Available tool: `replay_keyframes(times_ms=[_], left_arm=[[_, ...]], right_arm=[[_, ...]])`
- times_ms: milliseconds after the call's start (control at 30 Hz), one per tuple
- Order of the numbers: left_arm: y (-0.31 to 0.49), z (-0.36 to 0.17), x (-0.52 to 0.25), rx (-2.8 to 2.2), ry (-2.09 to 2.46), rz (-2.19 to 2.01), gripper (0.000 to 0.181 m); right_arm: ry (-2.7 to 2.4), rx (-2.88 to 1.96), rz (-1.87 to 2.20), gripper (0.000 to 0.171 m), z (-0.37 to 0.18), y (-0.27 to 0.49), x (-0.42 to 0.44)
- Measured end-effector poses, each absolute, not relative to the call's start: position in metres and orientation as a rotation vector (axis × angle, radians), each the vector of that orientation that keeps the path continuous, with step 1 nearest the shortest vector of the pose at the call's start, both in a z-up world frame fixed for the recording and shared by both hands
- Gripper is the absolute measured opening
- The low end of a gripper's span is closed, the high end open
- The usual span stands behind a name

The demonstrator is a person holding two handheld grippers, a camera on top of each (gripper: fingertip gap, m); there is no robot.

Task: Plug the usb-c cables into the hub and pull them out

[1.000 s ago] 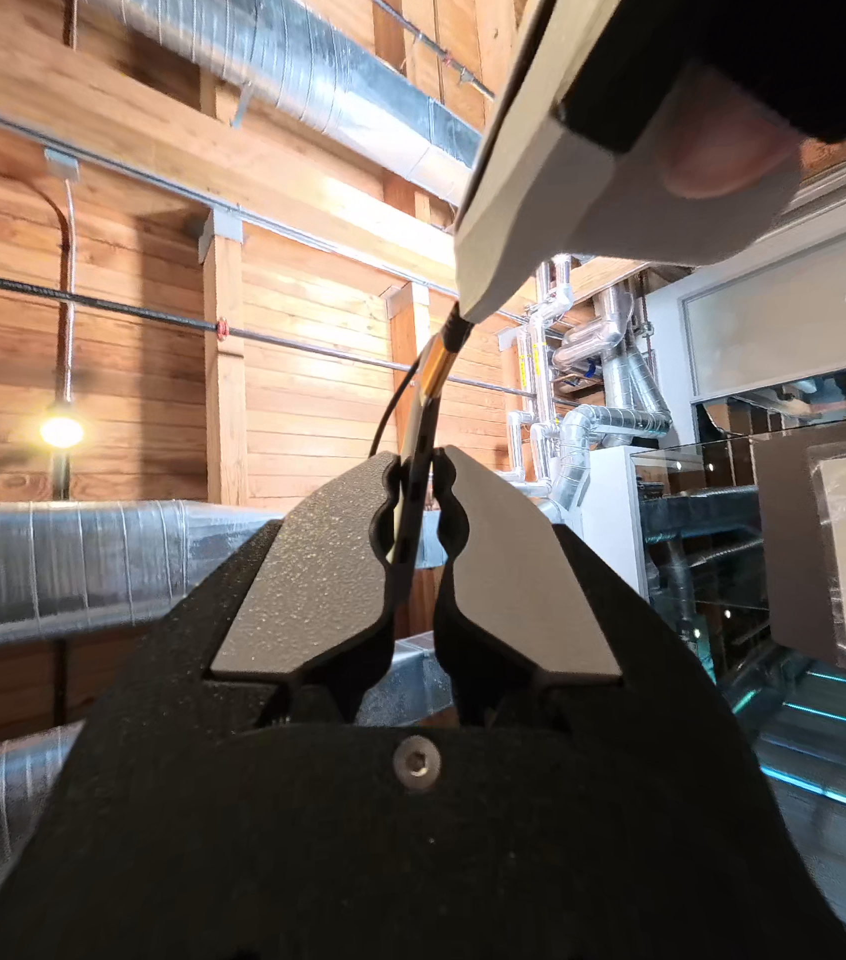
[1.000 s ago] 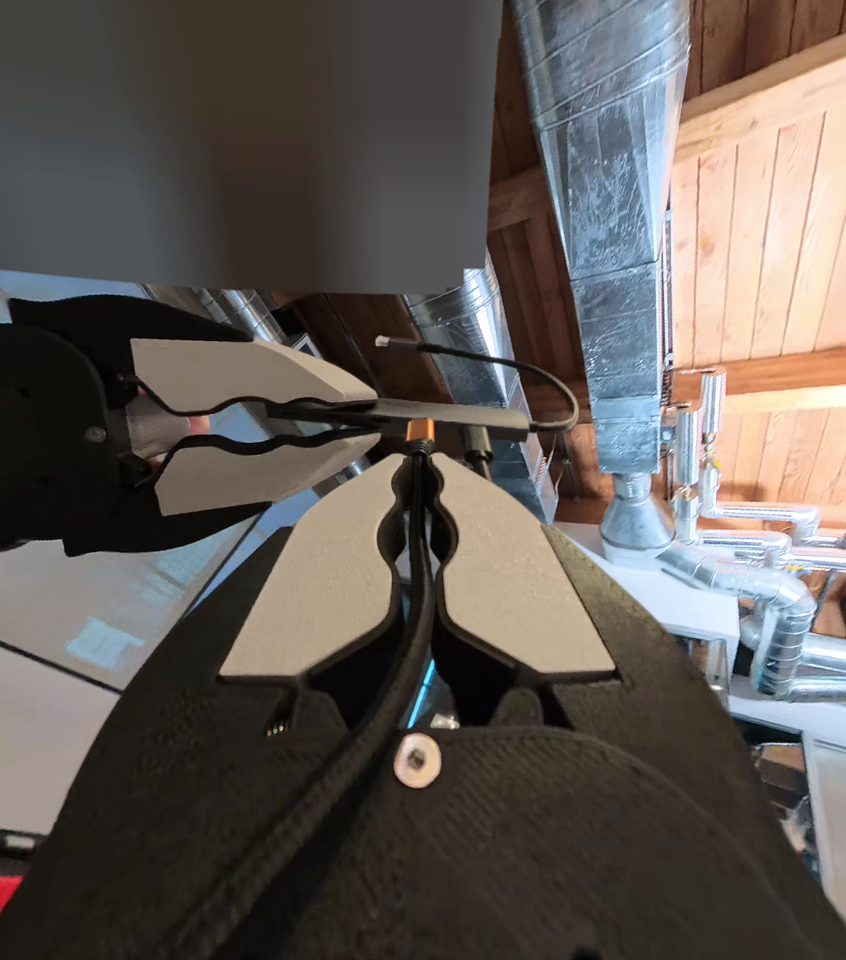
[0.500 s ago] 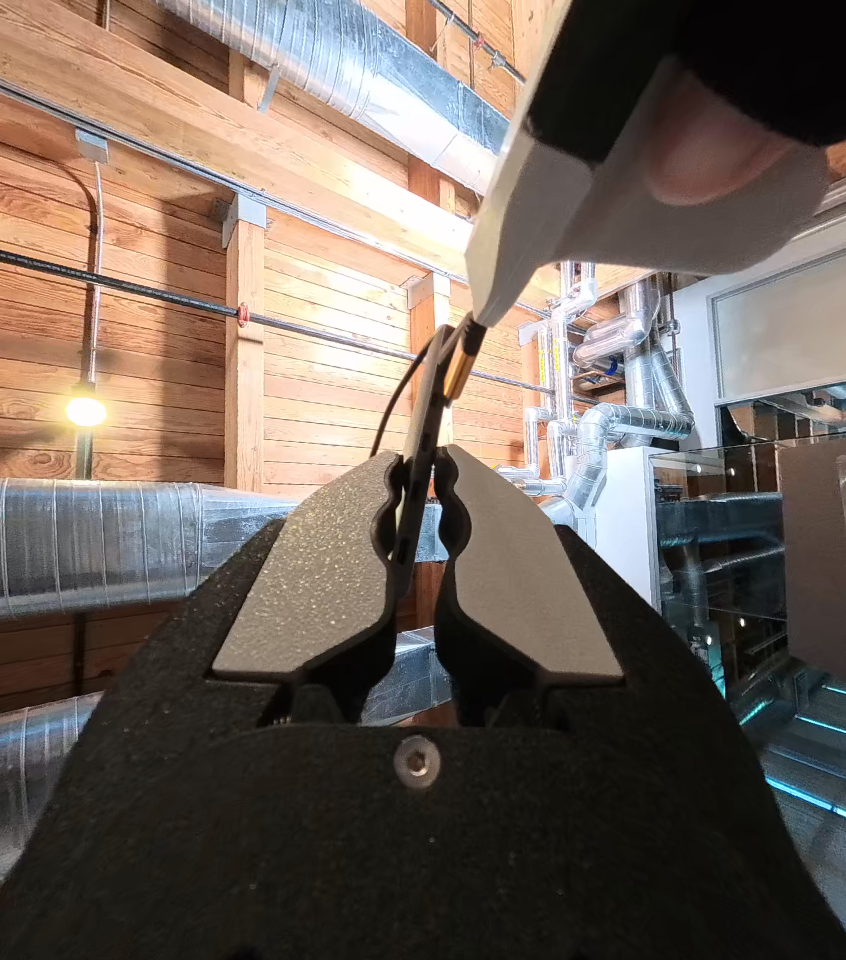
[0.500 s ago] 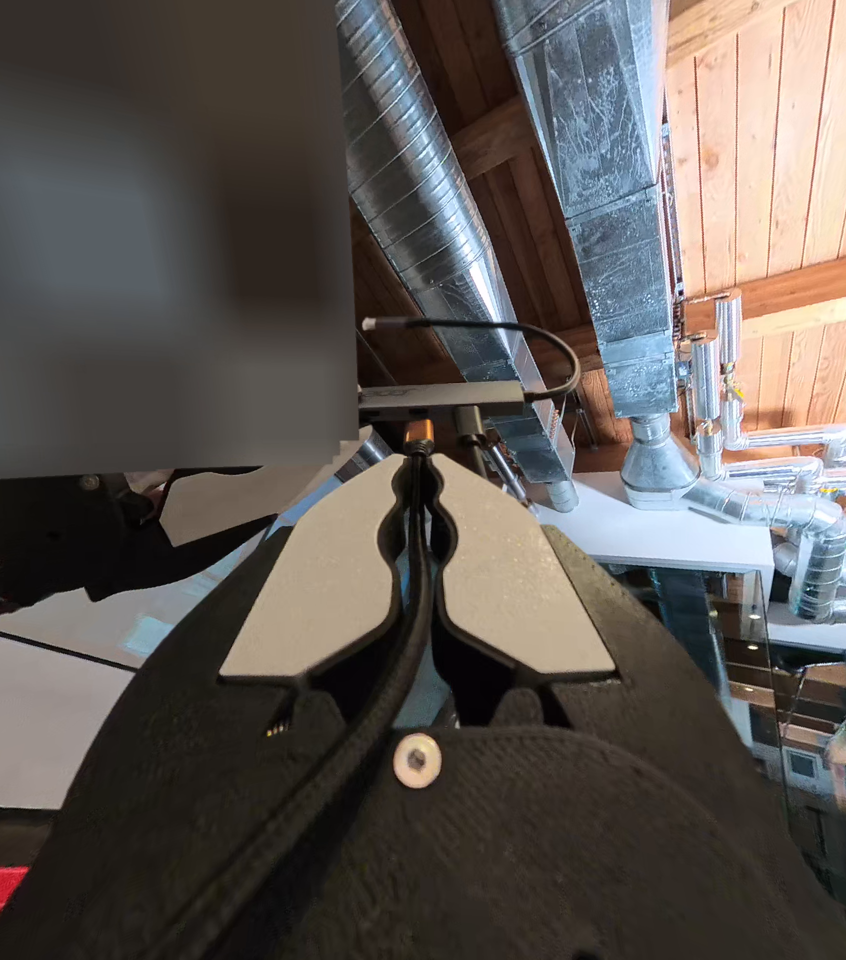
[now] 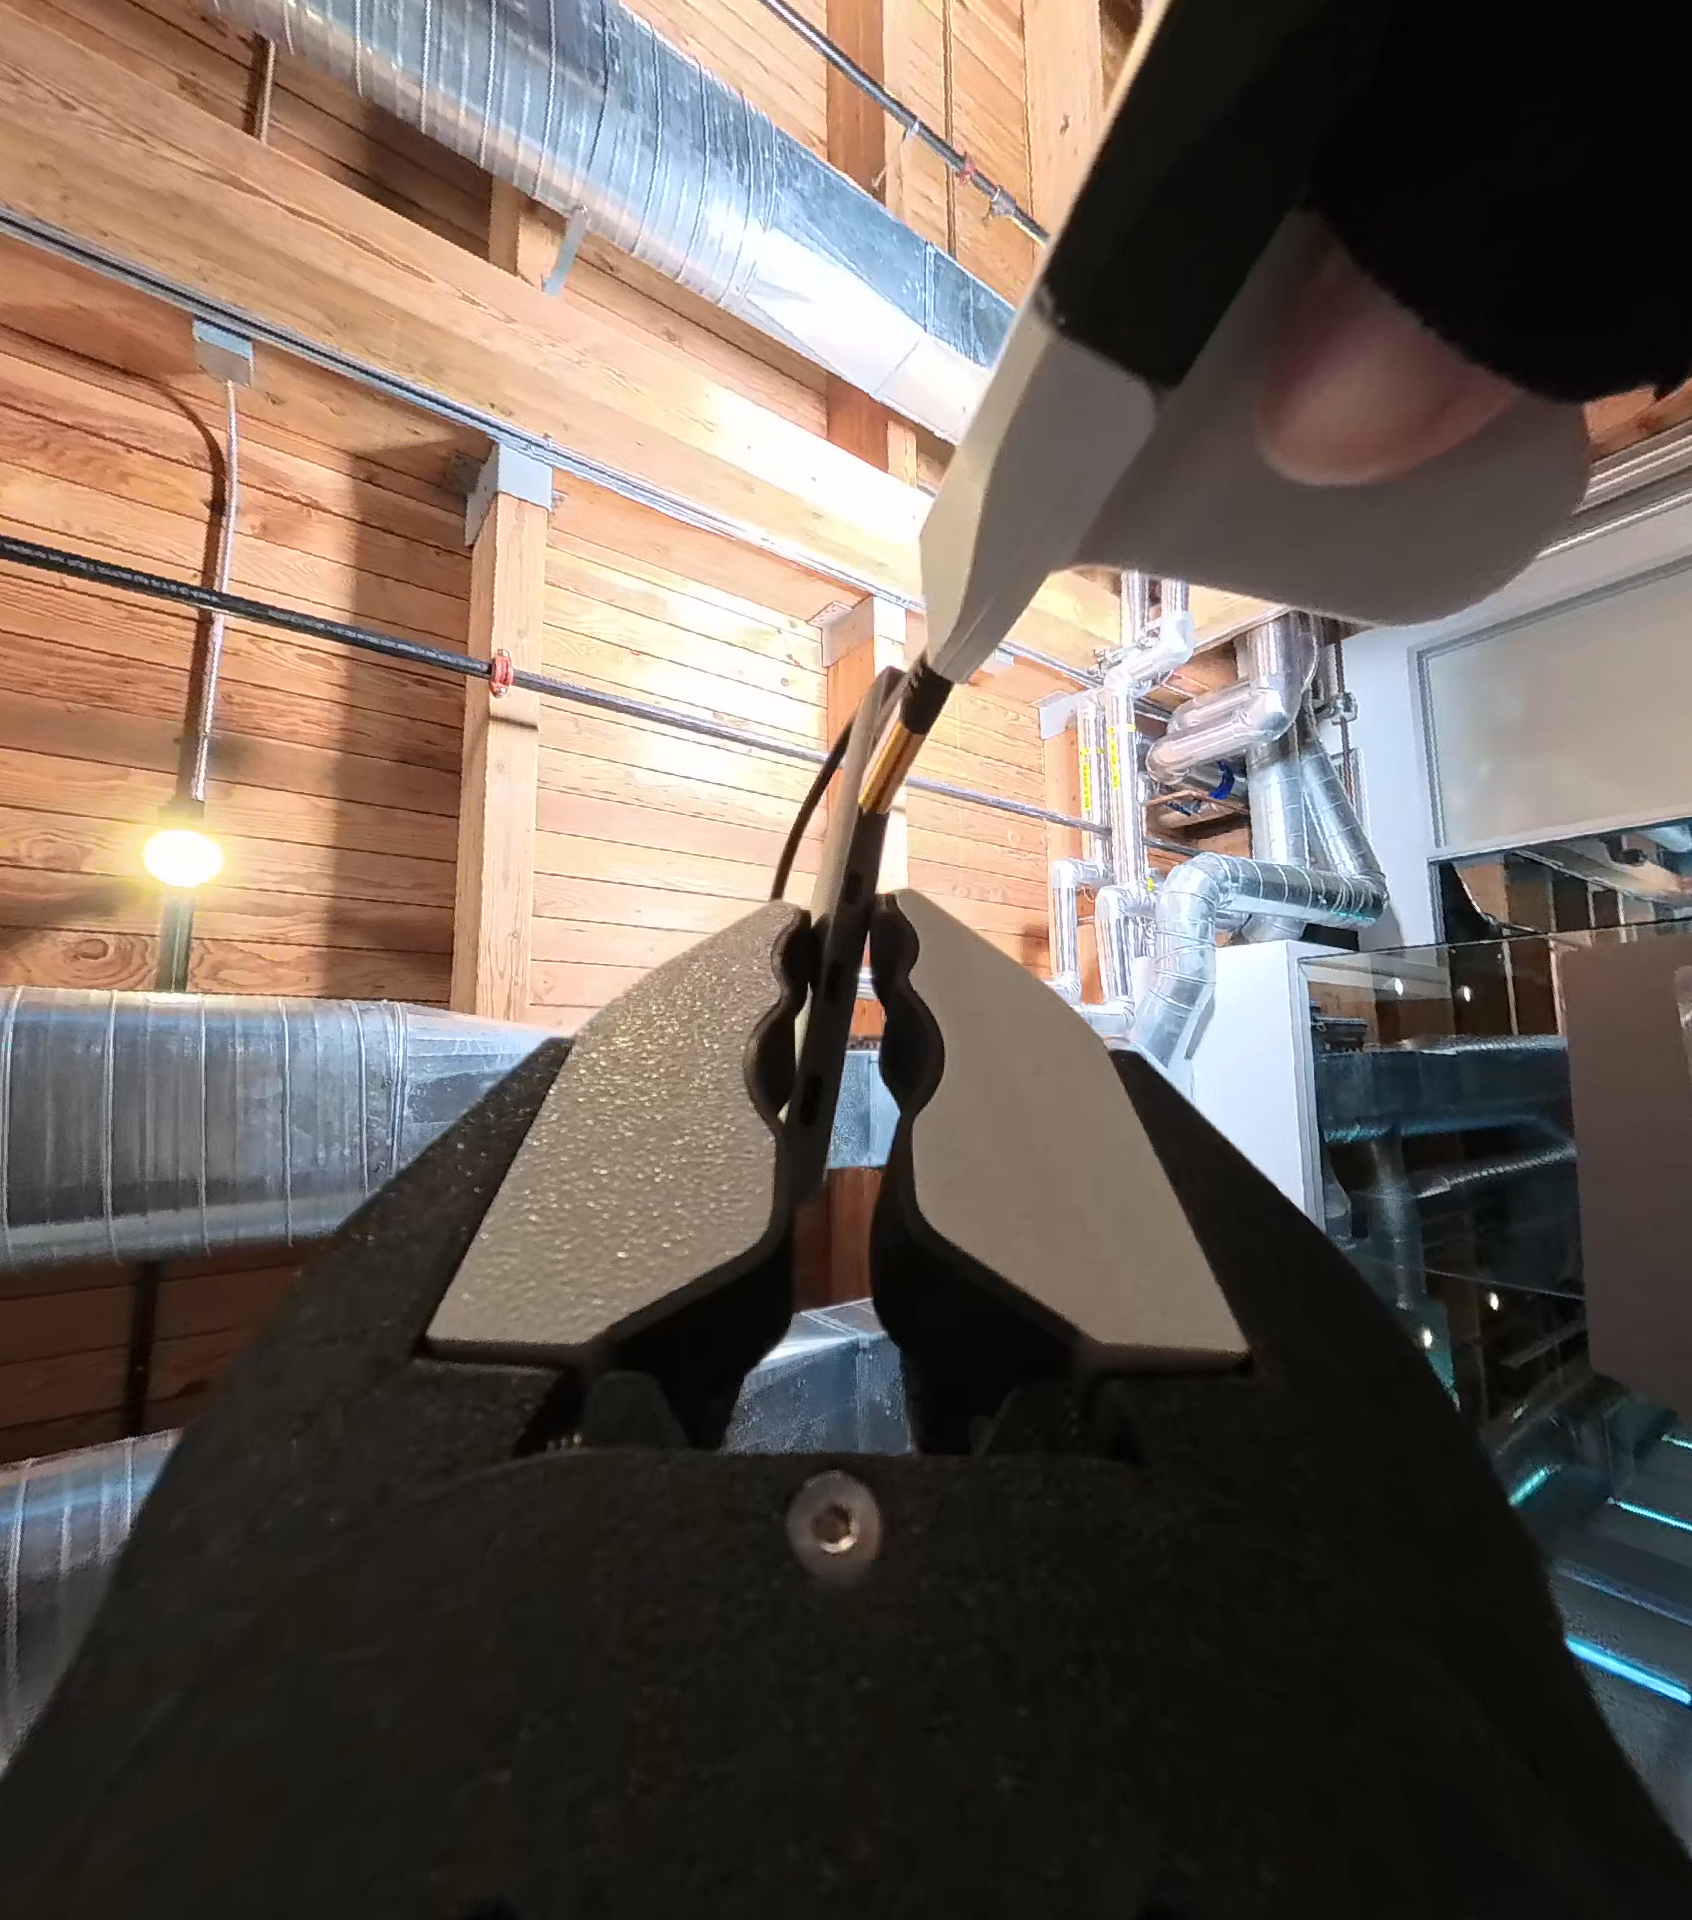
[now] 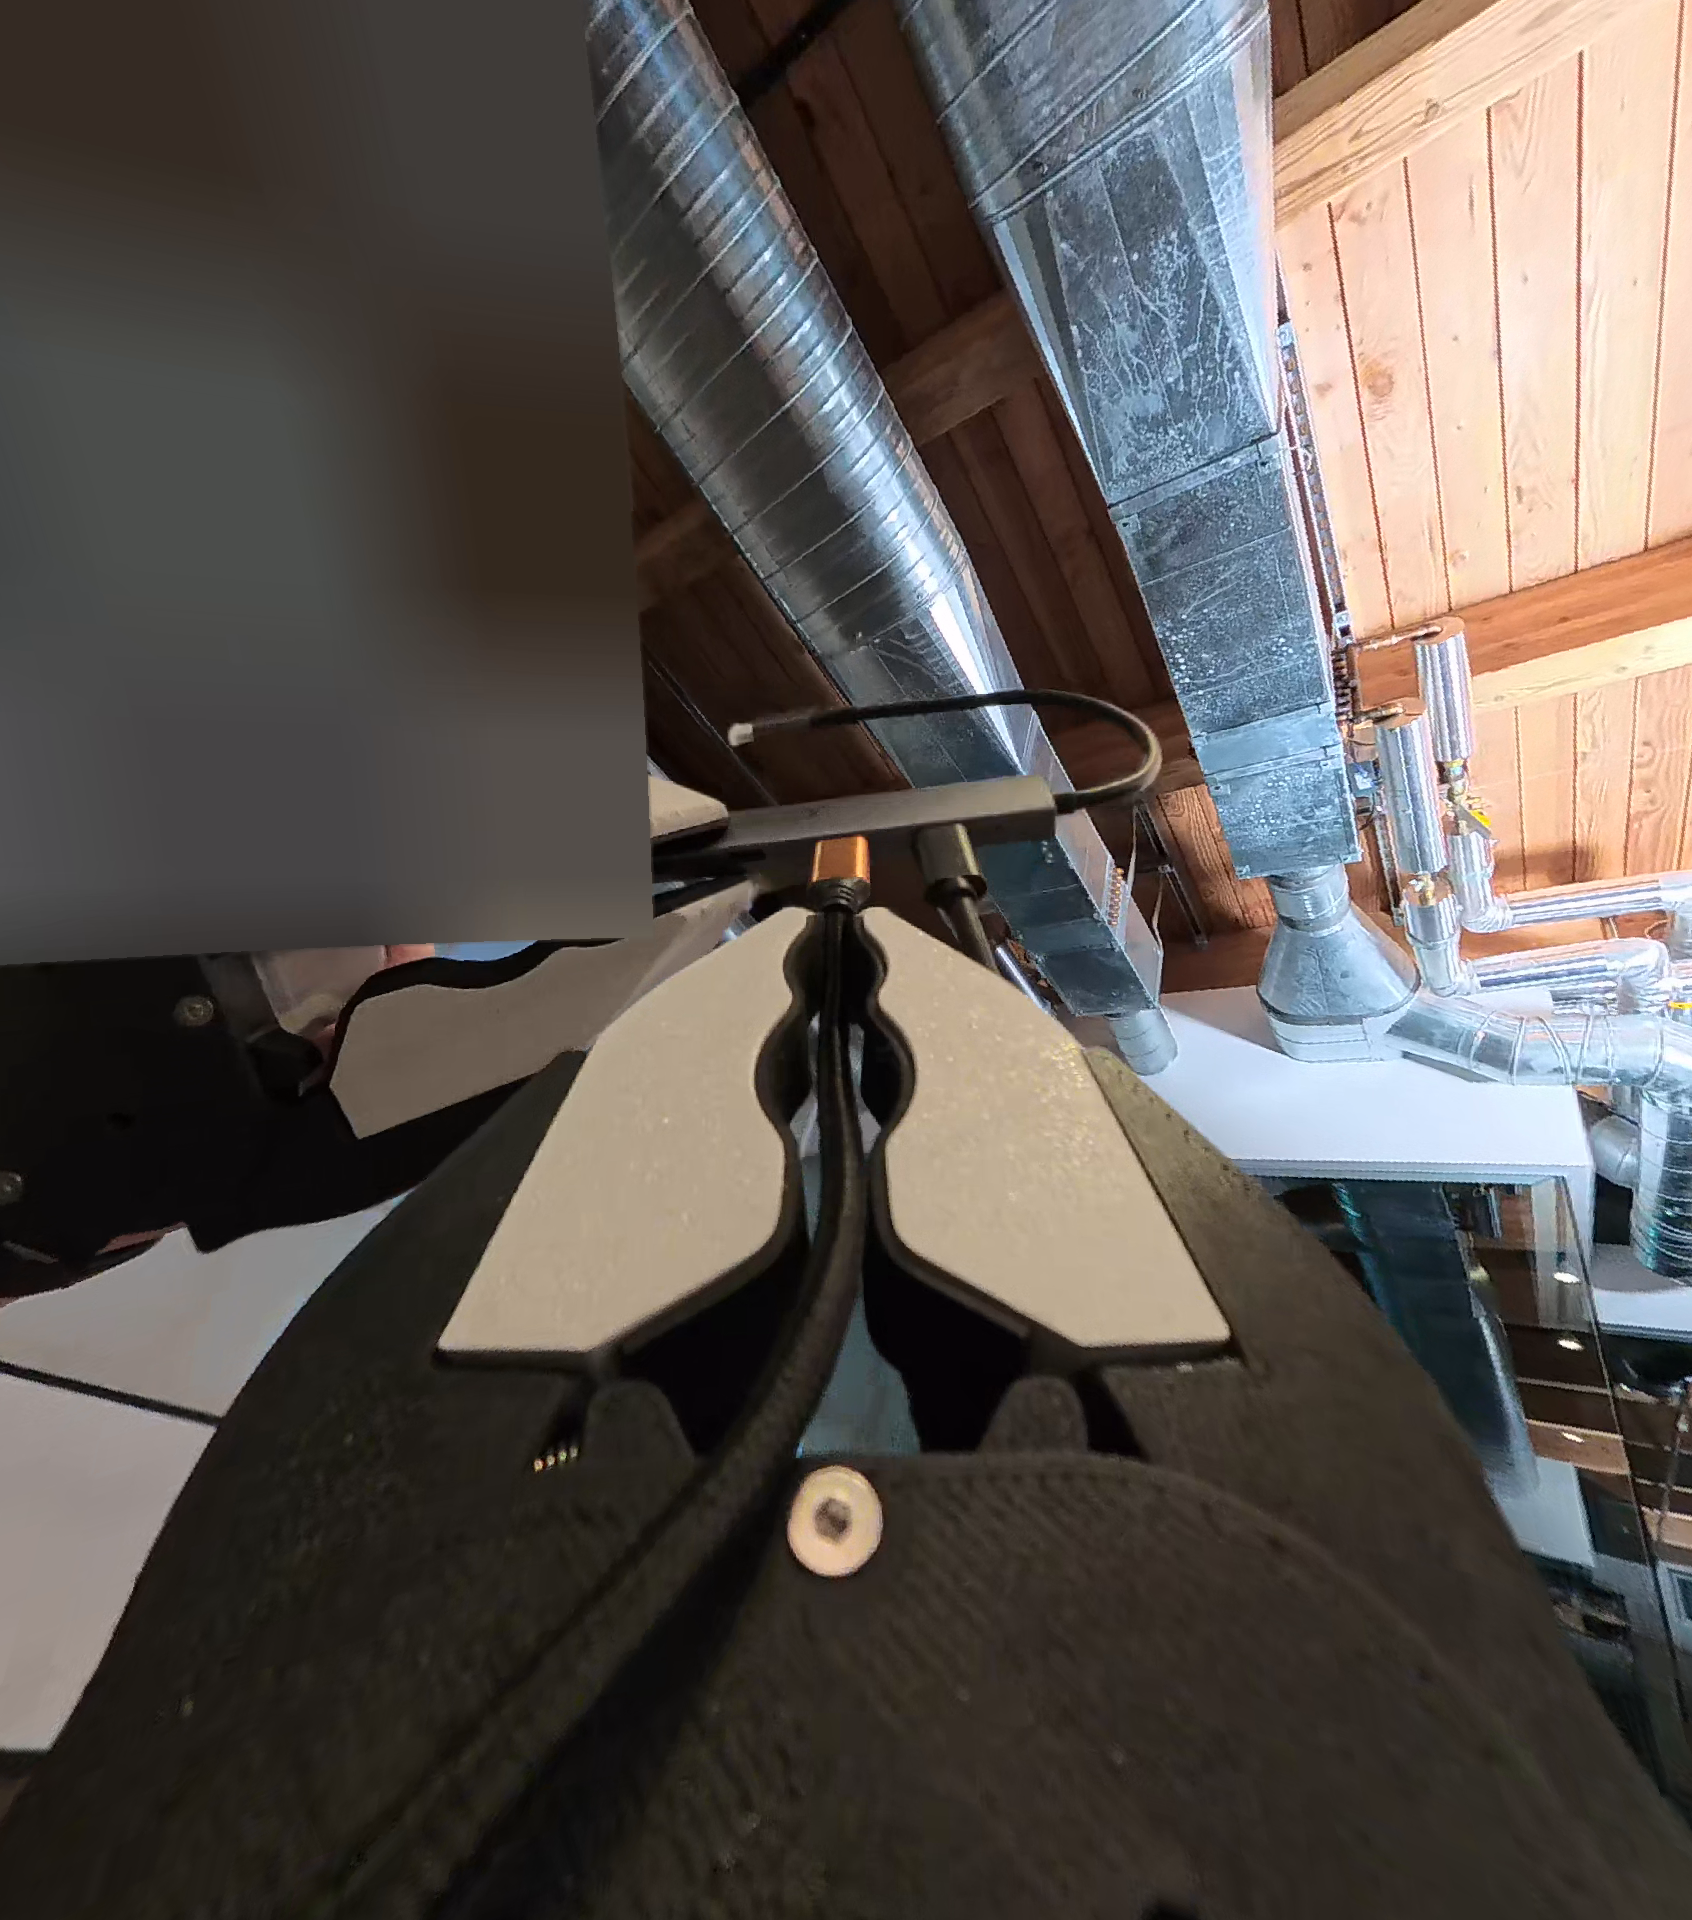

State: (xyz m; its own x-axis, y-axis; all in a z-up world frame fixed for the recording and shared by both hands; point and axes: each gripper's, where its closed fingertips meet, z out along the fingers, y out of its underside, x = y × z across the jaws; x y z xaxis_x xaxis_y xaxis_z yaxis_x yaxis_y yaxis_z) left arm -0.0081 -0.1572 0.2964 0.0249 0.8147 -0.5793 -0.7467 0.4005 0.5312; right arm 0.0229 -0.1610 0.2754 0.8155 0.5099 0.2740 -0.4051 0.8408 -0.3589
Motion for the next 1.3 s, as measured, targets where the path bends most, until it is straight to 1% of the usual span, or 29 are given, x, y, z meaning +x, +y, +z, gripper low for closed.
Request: replay_keyframes(times_ms=[133,300,500,667,800,1300], left_arm=[[-0.165,0.293,-0.003,0.152,1.000,1.193,0.010],[-0.165,0.292,0.000,0.103,1.015,1.173,0.011],[-0.175,0.295,0.003,0.110,0.967,1.147,0.017],[-0.177,0.299,0.005,0.069,0.945,1.114,0.030],[-0.176,0.304,0.003,-0.004,0.921,1.074,0.037],[-0.177,0.295,0.010,-0.338,1.041,0.721,0.036]], right_arm=[[-0.369,-0.211,0.527,0.004,0.272,-0.166,0.026],[-0.360,-0.188,0.468,0.003,0.270,-0.166,0.026],[-0.354,-0.136,0.403,0.003,0.270,-0.178,0.027],[-0.346,-0.109,0.340,0.003,0.269,-0.185,0.024],[-0.326,-0.083,0.288,0.004,0.268,-0.190,0.026],[-0.308,-0.083,0.005,0.003,0.267,-0.192,0.022]])
